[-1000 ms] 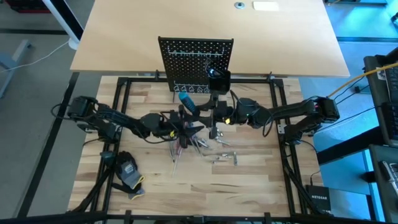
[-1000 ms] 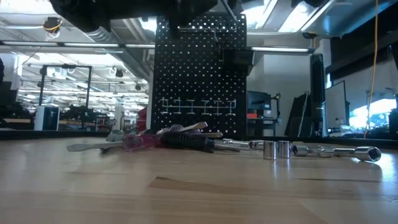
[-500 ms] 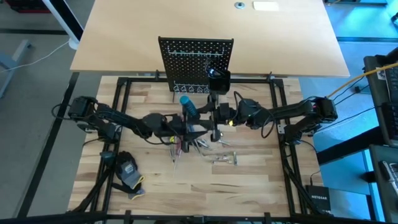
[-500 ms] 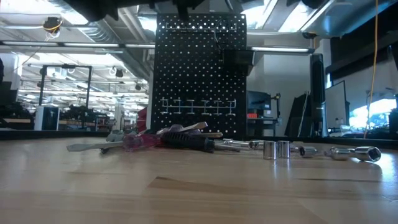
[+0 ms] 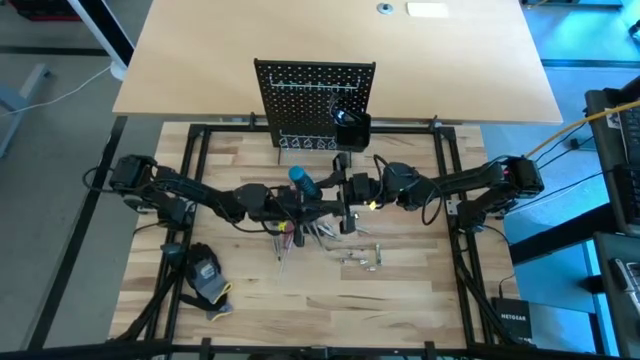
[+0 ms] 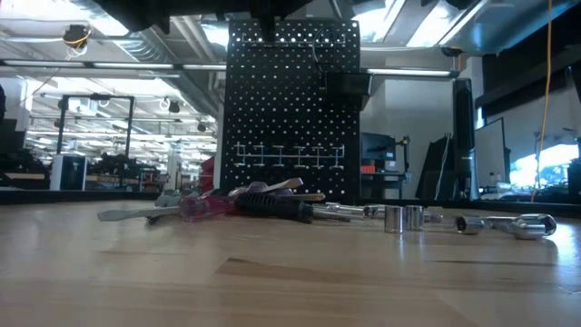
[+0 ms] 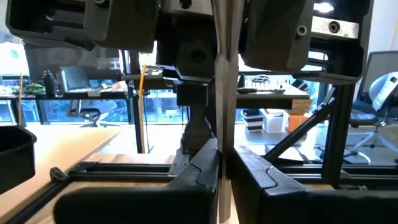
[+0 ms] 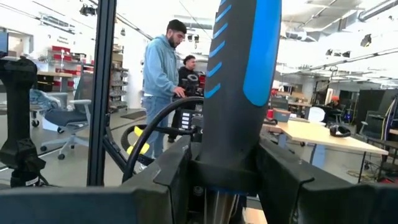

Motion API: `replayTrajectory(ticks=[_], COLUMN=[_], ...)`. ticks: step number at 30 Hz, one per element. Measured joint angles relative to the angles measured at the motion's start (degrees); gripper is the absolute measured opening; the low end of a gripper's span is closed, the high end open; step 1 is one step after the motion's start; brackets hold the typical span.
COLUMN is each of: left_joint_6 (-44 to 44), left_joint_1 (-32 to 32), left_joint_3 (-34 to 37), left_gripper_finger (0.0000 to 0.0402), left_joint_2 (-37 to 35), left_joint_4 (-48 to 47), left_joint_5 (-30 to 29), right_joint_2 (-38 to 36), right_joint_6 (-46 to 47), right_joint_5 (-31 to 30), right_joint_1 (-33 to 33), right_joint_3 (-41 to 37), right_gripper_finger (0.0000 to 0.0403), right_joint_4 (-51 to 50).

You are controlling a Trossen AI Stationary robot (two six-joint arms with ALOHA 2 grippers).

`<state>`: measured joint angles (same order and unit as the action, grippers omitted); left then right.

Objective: Hang tools onto peg board
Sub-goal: Hang the blue screwdriver on the peg board

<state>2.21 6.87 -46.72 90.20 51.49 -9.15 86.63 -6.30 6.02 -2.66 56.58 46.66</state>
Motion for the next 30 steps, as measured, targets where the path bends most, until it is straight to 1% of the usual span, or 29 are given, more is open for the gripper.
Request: replayTrajectory(ticks=[3,5,9,12,16,18,20,25,27,30], left_joint_6=[0.85,1.72,1.69,1.09,-0.70,-1.32,-1.56,-1.65,-1.63,-1.58], left_joint_1=[0.00,-0.07,0.31,0.47,0.91,1.07,1.07,1.07,1.38,1.76], left_joint_3=[0.02,0.02,0.03,0.03,0.04,0.07,0.07,0.07,0.07,0.07], left_gripper_finger=[0.0010,0.0007,0.0007,0.0005,0.0005,0.0004,0.0004,0.0005,0.0004,0.0004], left_joint_2=[-1.21,-2.81,-7.02,-10.52,-13.66,-14.26,-14.33,-14.33,-14.38,-14.50], left_joint_4=[-3.06,-6.12,-13.67,-20.77,-28.75,-30.63,-31.01,-30.96,-31.07,-30.79], left_joint_5=[-0.13,-0.27,-3.76,-6.75,-10.88,-12.61,-12.86,-12.85,-12.87,-12.95], right_joint_2=[0.00,-0.02,-0.59,-1.85,-2.80,-2.82,-2.71,-2.54,-2.51,-2.53], right_joint_6=[0.35,1.56,2.36,3.04,2.16,1.11,0.35,-0.42,-2.27,-3.20], right_joint_5=[-0.02,-0.32,-0.61,-1.64,-5.11,-6.48,-7.11,-7.15,-7.14,-7.04], right_joint_1=[0.00,-0.02,0.07,0.04,0.04,0.04,0.04,0.04,0.04,0.04], right_joint_3=[0.00,0.00,0.15,1.80,6.66,9.29,10.90,11.47,11.43,11.41], right_gripper_finger=[0.0159,0.0174,0.0210,0.0234,0.0251,0.0254,0.0253,0.0245,0.0239,0.0227], right_joint_4=[-1.12,-1.52,-3.60,-10.78,-24.65,-29.32,-31.79,-34.19,-35.00,-33.44])
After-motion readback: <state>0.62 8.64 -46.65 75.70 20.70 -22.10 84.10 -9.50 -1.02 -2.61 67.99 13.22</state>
